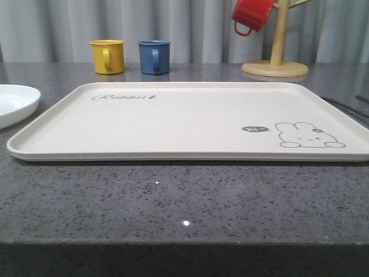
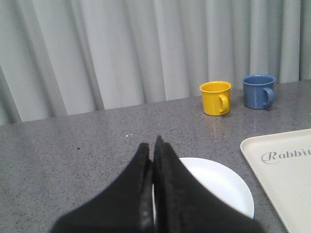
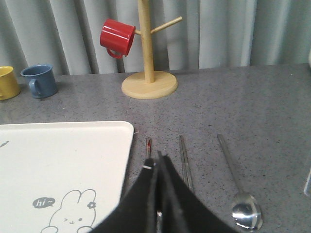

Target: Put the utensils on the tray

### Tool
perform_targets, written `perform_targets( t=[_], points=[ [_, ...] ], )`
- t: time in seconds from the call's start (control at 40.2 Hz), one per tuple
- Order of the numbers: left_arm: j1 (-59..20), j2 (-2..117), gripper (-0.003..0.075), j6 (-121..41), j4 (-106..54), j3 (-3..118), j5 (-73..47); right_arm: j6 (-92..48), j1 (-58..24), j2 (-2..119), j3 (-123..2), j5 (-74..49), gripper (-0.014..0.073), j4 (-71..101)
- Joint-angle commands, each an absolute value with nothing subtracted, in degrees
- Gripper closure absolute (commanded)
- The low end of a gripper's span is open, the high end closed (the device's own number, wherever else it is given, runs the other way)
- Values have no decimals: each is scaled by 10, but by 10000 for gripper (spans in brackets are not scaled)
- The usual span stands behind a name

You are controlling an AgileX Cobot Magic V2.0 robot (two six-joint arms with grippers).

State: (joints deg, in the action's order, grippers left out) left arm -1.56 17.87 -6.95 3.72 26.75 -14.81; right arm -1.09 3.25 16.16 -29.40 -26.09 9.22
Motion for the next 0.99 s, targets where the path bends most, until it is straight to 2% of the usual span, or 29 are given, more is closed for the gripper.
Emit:
perform_targets(
  t=[0.0,0.05,0.099,0.174,0.274,0.348,0.497,0.647,0.796,0.97],
  points=[
    [-14,187,716,-65,37,287,-107,-14,35,171,-315,-208,605,94],
    [-14,187,661,-65,36,287,-108,-14,35,171,-315,-208,538,94],
    [-14,187,574,-65,36,287,-108,-14,35,171,-315,-208,448,94],
    [-14,187,368,-65,33,287,-108,-14,35,171,-315,-208,267,94],
    [-14,187,141,-65,33,287,-108,-14,35,171,-315,-208,63,94],
    [-14,187,65,-65,33,287,-107,-14,35,171,-315,-208,-18,94],
    [-14,192,87,-65,18,288,-109,-14,35,171,-315,-208,-40,94],
    [-16,265,117,-65,17,325,-133,-14,35,171,-315,-208,-40,94],
    [-62,386,134,-71,17,401,-234,-14,35,171,-315,-208,-40,94],
    [-151,536,171,-106,18,493,-383,-14,35,171,-315,-208,-40,94]
  ],
)
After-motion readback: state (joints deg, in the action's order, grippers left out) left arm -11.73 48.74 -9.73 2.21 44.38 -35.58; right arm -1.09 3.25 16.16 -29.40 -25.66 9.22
